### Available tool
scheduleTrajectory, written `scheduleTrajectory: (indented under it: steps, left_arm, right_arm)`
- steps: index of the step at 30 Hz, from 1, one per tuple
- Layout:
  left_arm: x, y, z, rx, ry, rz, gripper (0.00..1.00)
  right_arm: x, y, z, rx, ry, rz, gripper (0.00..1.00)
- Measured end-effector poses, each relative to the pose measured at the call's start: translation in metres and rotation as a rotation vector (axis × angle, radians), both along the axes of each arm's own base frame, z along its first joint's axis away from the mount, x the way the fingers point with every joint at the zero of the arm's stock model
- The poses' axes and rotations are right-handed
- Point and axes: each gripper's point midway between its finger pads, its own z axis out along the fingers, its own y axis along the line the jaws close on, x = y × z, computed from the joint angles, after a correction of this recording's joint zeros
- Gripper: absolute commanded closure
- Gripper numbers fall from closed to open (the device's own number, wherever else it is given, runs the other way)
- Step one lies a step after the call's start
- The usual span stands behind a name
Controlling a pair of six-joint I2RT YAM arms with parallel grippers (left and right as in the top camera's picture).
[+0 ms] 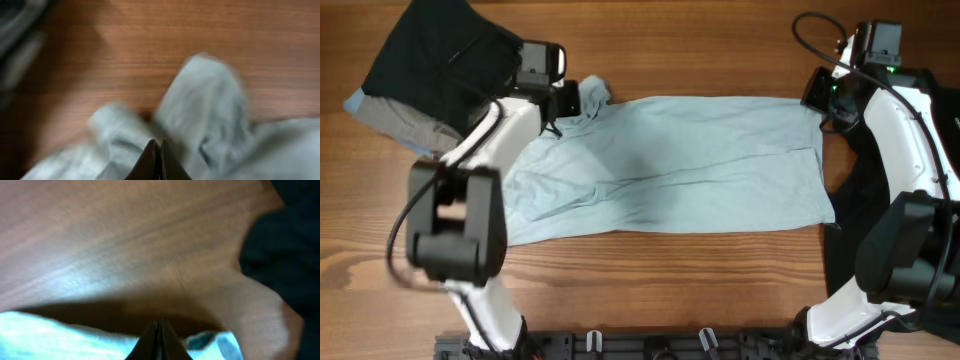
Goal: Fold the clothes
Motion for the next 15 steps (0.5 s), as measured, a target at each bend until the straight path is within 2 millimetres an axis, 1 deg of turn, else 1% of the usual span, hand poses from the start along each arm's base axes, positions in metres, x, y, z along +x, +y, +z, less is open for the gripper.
scheduleTrajectory:
  steps: [2, 5, 7, 10, 12, 14, 15]
  left_arm:
    - [-0.009, 0.006, 0.026, 0.017, -0.016, 0.014, 0.96]
    - [-0.022, 0.012, 0.049, 0.032, -0.018, 0.025, 0.96]
    - [-0.034, 0.015, 0.056, 0.043, 0.005, 0.029, 0.96]
    - [-0.055, 0.020, 0.060, 0.057, 0.065, 0.031, 0.96]
    - [-0.073, 0.023, 0.062, 0.069, 0.117, 0.031, 0.96]
    - [-0.096, 0.028, 0.070, 0.083, 0.170, 0.032, 0.96]
    - [-0.103, 0.030, 0.074, 0.090, 0.178, 0.035, 0.96]
  right_arm:
    - [-0.004, -0.002, -0.002, -0.014, 0.021, -0.008, 0.96]
    - [-0.013, -0.006, -0.006, -0.033, 0.060, -0.019, 0.96]
    - [-0.024, -0.010, -0.010, -0.052, 0.107, -0.038, 0.96]
    - [-0.044, -0.017, -0.015, -0.090, 0.192, -0.070, 0.96]
    - [-0.054, -0.020, -0.017, -0.104, 0.236, -0.087, 0.96]
    - [-0.062, -0.025, -0.019, -0.111, 0.267, -0.113, 0.96]
    - [-0.065, -0.027, -0.019, -0.112, 0.275, -0.122, 0.96]
